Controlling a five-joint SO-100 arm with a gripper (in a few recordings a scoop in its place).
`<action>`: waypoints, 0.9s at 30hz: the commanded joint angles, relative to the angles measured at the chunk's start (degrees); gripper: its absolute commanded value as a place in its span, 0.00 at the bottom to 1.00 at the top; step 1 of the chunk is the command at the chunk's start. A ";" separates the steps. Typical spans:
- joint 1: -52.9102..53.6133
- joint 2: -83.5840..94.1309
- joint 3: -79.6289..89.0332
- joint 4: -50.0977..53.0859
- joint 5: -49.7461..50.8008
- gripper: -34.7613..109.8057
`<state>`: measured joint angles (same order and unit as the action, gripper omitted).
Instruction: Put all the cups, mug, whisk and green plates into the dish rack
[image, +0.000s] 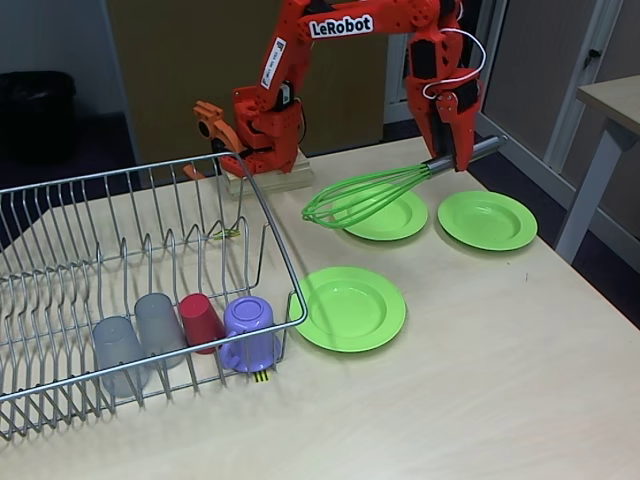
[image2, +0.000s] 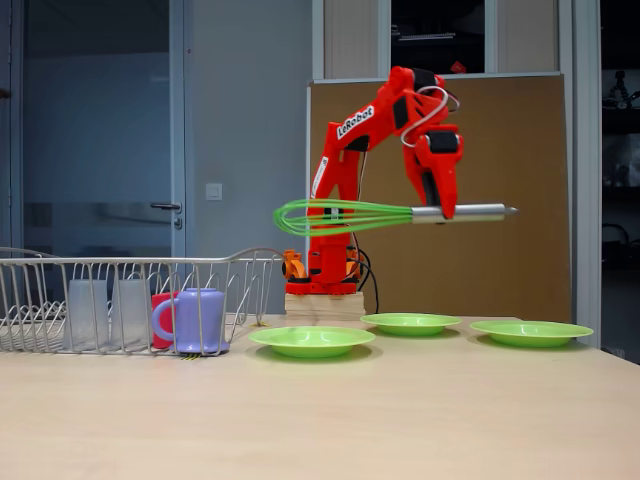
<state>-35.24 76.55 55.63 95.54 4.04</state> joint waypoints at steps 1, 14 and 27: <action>7.65 10.37 4.48 1.23 -10.46 0.24; 46.23 22.06 15.47 7.12 -36.47 0.24; 71.72 -3.69 -1.67 4.13 -55.81 0.24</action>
<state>34.19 77.70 59.15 100.72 -49.31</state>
